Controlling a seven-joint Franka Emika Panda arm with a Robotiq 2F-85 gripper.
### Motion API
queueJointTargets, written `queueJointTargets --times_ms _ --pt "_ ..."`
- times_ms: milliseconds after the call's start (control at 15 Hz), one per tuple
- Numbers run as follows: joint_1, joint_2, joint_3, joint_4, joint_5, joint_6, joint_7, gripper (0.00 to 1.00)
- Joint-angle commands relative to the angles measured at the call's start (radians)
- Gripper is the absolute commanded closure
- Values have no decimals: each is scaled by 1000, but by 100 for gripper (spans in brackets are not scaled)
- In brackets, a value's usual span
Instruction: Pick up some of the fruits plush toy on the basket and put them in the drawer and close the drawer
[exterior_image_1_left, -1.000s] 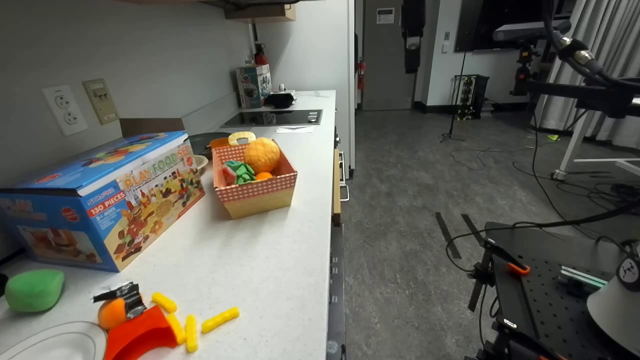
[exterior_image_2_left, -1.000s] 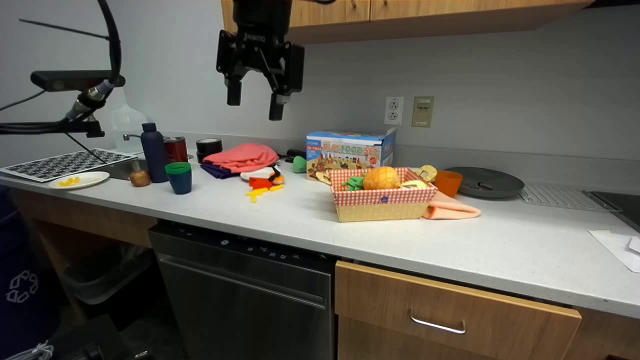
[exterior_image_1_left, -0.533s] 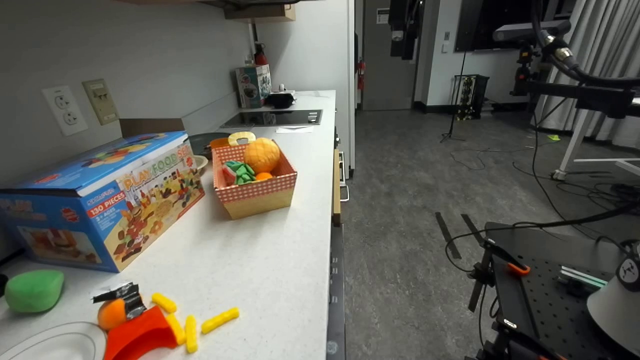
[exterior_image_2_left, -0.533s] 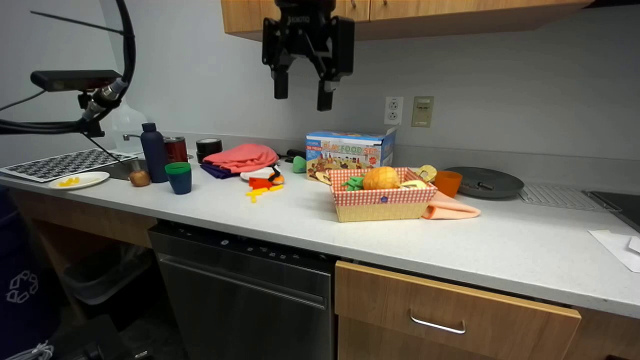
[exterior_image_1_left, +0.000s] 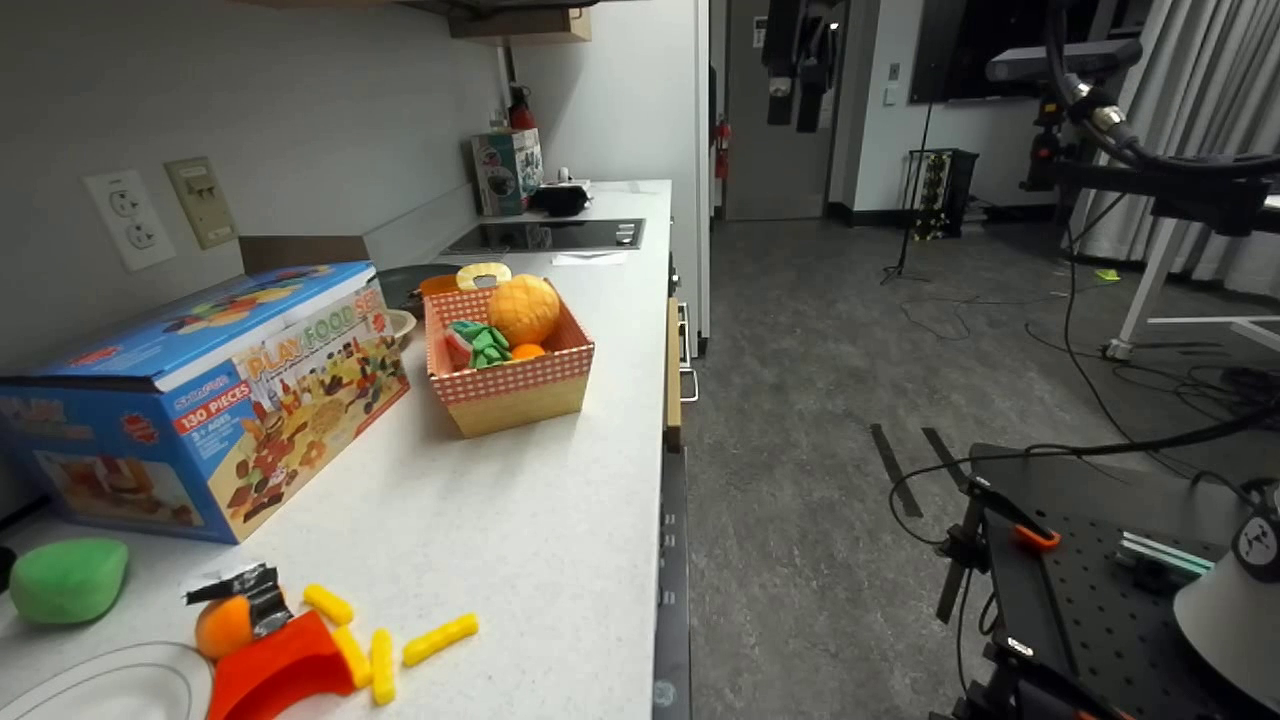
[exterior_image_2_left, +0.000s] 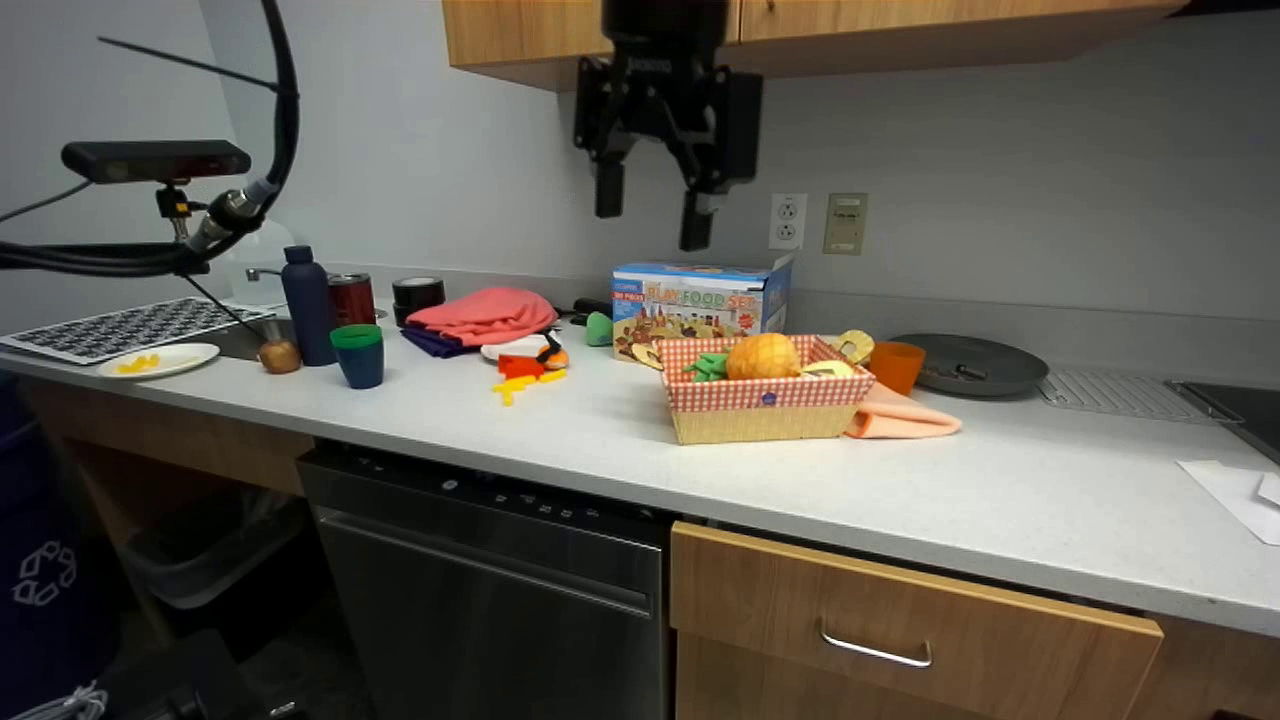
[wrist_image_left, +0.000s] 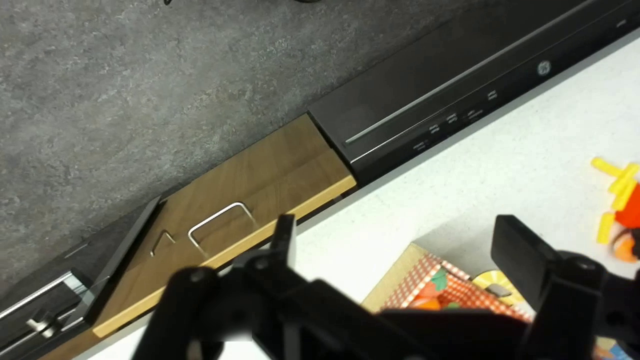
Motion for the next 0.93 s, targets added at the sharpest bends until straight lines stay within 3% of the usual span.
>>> queueJointTargets --times_ms 0,267,533,733,867 --pt "-60 169 -89 109 94 74 -63 0" --pt "-134 371 -147 238 265 116 -133 0" --pt "-219 529 -114 331 369 84 -118 0" --pt "-258 573 -84 354 385 67 -93 0" --pt "-258 552 -72 299 347 120 -104 0"
